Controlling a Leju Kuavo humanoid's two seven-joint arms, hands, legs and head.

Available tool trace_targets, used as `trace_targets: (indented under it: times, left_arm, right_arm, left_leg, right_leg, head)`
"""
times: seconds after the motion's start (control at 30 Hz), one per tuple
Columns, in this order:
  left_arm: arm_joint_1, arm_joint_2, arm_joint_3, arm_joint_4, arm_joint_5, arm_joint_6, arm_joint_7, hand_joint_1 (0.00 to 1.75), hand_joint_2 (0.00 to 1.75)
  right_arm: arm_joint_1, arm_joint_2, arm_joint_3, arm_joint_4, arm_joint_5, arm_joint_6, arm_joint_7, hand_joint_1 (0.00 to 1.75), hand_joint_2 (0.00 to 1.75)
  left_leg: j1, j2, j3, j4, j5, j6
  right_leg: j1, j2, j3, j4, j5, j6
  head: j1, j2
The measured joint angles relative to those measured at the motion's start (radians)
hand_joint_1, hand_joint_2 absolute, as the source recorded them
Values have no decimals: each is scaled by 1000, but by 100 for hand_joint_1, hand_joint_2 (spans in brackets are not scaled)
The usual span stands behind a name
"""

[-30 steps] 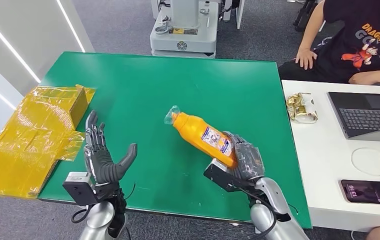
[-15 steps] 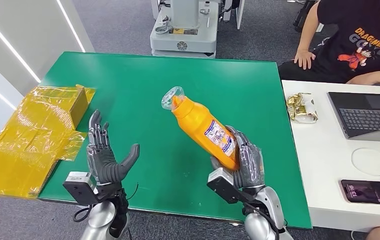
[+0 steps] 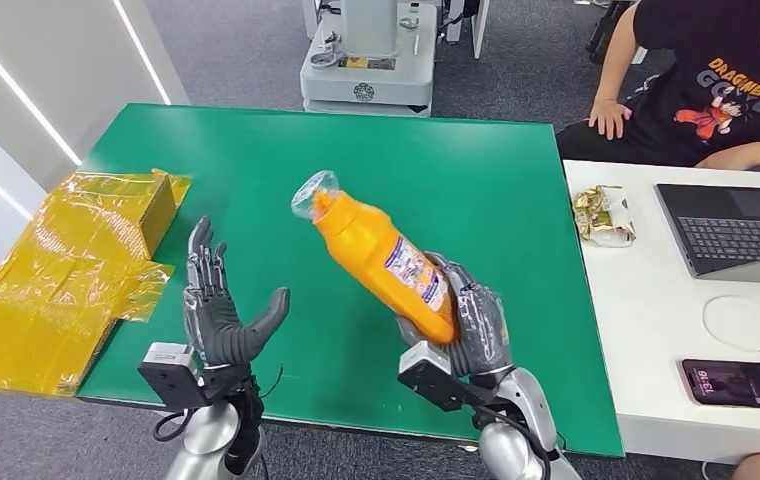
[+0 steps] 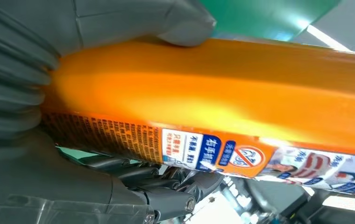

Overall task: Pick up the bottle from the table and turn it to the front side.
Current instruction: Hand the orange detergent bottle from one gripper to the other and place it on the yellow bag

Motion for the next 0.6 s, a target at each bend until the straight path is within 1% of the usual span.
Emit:
trace_targets:
  times: [0.2,0.37,0.6]
  left_arm:
    - [-5,7,-25,0,-22,7,1,0,175]
    - [-3,24,-61,0,-22,-22,15,0,175]
    - [-2,29,-61,0,-20,-25,20,0,175]
  right_arm:
    - [-23,12,26,31,-3,25,-9,175,175]
    - [-116,43,95,143,-39,63,-75,175,175]
    - [-182,61,133,227,-60,58,-119,175,175]
  left_leg:
    - [0,0,0,0,0,0]
    - [0,0,0,0,0,0]
    - [0,0,0,0,0,0]
  right_leg:
    - [0,0,0,0,0,0]
    - [0,0,0,0,0,0]
    - [0,0,0,0,0,0]
  head:
    - [0,0]
    - [0,0]
    - [0,0]
